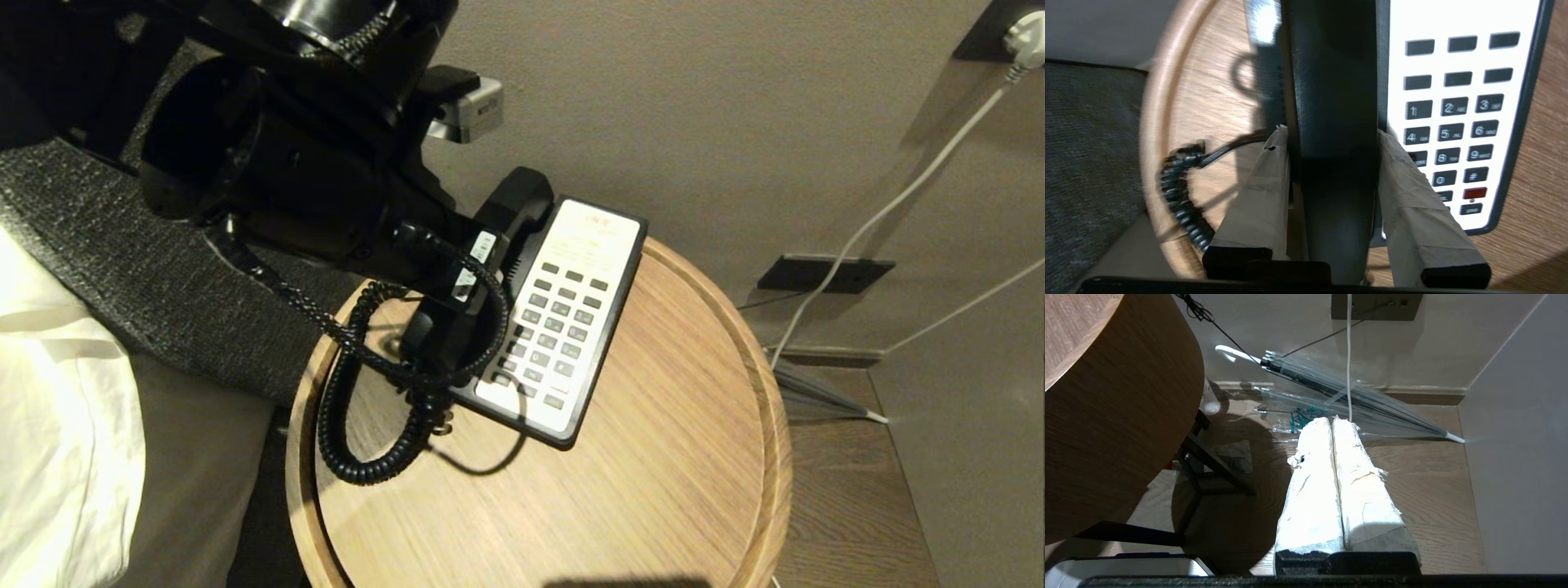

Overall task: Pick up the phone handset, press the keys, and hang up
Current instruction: Pick up the desk phone handset, then dial the number

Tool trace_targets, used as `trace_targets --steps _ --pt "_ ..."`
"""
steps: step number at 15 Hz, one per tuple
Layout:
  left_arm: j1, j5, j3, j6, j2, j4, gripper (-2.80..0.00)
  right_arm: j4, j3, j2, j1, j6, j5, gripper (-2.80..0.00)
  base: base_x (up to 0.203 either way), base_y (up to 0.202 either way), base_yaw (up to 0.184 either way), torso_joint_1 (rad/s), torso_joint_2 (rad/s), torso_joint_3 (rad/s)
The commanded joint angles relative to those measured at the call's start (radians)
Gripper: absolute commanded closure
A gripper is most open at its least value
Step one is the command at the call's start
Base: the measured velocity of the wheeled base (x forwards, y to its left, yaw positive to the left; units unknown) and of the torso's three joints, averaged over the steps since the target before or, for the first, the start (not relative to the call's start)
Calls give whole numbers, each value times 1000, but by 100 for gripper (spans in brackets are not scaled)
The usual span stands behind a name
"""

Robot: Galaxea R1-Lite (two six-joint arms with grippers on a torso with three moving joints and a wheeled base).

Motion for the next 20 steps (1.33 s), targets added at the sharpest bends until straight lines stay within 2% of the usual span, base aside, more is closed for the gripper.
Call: trace_targets --steps 1,6,9,14,18,20 --pt "1 4 -2 -7 -49 -2 0 -1 21 1 0 0 0 0 0 0 0 0 0 0" --pt "1 38 0 -91 -160 -35 0 -1 21 1 0 0 0 0 0 0 0 0 0 0" --pt "0 59 1 -170 -296 -84 0 -1 21 1 0 0 0 0 0 0 0 0 0 0" --pt "1 64 38 -334 -592 -138 0 -1 21 1 0 0 1 0 0 0 0 0 0 0" --pt "0 8 167 -334 -809 -275 0 -1 21 1 0 0 0 0 0 0 0 0 0 0" --pt "0 -78 211 -326 -888 -306 0 -1 21 1 0 0 0 0 0 0 0 0 0 0"
